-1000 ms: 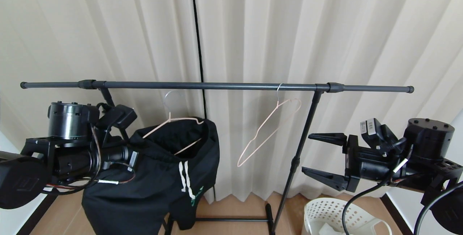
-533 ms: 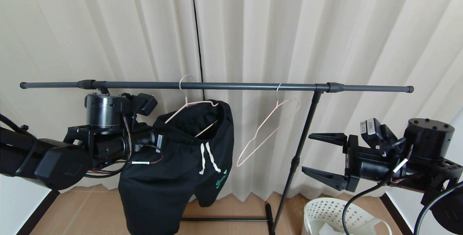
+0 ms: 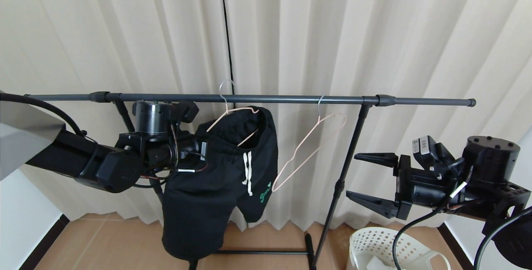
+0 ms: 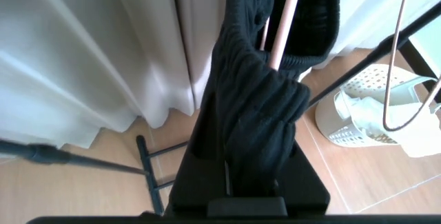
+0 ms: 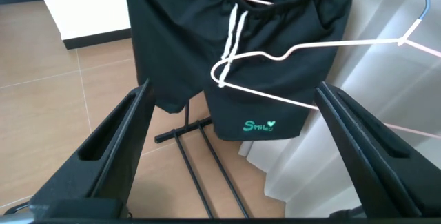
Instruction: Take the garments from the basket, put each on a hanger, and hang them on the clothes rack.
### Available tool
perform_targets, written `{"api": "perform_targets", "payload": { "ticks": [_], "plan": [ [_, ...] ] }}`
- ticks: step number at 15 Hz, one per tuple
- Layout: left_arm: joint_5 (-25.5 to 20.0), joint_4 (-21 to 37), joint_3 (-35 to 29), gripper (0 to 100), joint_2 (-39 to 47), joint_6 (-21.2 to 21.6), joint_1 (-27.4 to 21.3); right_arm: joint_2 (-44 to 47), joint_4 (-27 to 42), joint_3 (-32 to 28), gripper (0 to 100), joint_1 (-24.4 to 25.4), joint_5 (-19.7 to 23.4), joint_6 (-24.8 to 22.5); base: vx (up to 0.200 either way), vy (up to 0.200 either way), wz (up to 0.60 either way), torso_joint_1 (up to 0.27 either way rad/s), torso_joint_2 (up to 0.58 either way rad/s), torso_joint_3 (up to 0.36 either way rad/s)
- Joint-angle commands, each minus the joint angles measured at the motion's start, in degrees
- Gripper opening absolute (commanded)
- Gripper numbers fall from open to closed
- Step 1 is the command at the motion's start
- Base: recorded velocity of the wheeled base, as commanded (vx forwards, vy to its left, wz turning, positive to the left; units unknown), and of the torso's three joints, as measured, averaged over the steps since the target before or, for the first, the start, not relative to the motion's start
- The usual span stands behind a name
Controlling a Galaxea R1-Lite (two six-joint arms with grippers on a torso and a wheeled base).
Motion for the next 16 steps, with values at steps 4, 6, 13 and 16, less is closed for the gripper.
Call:
{"api": "perform_targets", "payload": {
  "ticks": [4, 6, 13, 16],
  "plan": [
    [2.91, -0.03, -5.93, 0, 7.35, -0.36, -1.72, 0.22, -0.08, -0.10, 100, -0.04, 0.03, -0.01, 0.000, 0.000, 0.00, 0.000, 0.00, 0.000],
    [3.26, -0.03, -7.33, 0, 8.67, -2.12, -2.60, 0.22, -0.08, -0.01, 100, 0.04, 0.03, -0.01, 0.000, 0.000, 0.00, 0.000, 0.00, 0.000],
    [3.17, -0.03, -5.40, 100, 7.96, -2.12, -2.69, 0.13, -0.08, 0.08, 100, 0.04, 0.03, -0.10, 0.000, 0.000, 0.00, 0.000, 0.00, 0.000],
    [2.82, -0.03, -1.45, 100, 3.22, -1.68, -2.78, -0.14, -0.08, 0.08, 100, -0.04, 0.03, -0.10, 0.000, 0.000, 0.00, 0.000, 0.00, 0.000]
  ]
}}
